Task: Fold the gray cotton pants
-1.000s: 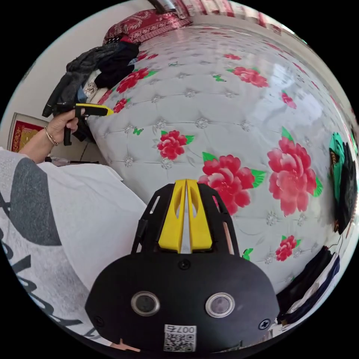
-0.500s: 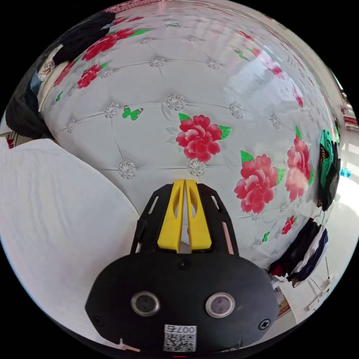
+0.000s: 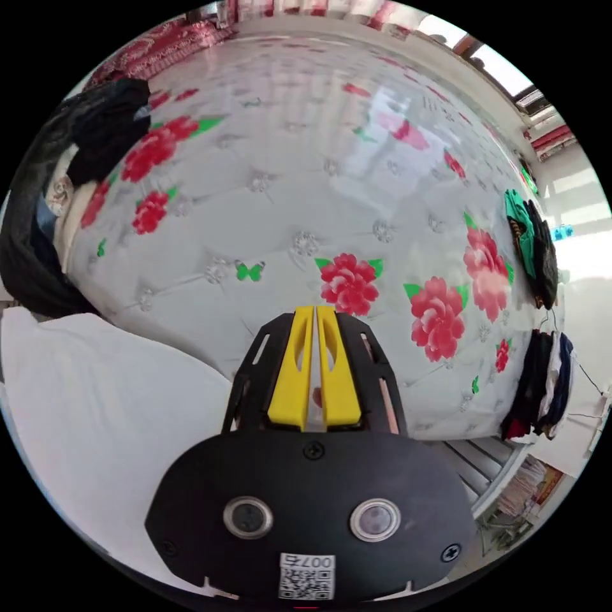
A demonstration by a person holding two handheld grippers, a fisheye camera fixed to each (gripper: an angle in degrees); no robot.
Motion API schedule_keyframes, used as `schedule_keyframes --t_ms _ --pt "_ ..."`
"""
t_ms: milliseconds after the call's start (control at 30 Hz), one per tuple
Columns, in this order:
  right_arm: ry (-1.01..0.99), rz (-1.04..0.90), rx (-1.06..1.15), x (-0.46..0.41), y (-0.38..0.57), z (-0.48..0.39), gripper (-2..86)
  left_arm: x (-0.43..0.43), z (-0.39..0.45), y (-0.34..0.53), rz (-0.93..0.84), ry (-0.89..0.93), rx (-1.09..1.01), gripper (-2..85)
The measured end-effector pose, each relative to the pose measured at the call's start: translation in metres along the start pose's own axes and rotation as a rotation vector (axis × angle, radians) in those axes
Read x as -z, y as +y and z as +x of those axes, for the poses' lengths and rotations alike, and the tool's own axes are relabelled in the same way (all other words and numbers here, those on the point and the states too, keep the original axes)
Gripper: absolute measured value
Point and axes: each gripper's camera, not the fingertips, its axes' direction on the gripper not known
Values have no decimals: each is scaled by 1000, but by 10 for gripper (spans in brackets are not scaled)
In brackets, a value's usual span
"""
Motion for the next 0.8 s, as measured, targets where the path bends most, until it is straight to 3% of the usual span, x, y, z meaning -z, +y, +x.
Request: schedule_keyframes --t_ms 67,200,267,367,500,600,733,800 --pt "-103 156 83 30 -3 -20 67 -2 68 9 -37 213 -194 41" --pt "-335 480 330 104 0 -64 130 -9 158 34 -117 600 -378 42" --pt "-347 519 435 124 7 -81 147 -4 190 44 -170 782 -416 44" --pt "-287 549 565 141 32 -102 142 6 193 46 -215 916 -455 46" --pt "-133 518 651 135 62 -117 67 -4 170 42 -263 911 -400 55" --pt "-279 456 578 141 60 -91 52 -12 132 44 -241 941 -218 84" --pt "-402 412 478 146 62 -51 39 7 64 75 -125 694 -15 103" --pt "-439 399 434 146 65 -32 31 13 42 97 -150 578 31 115"
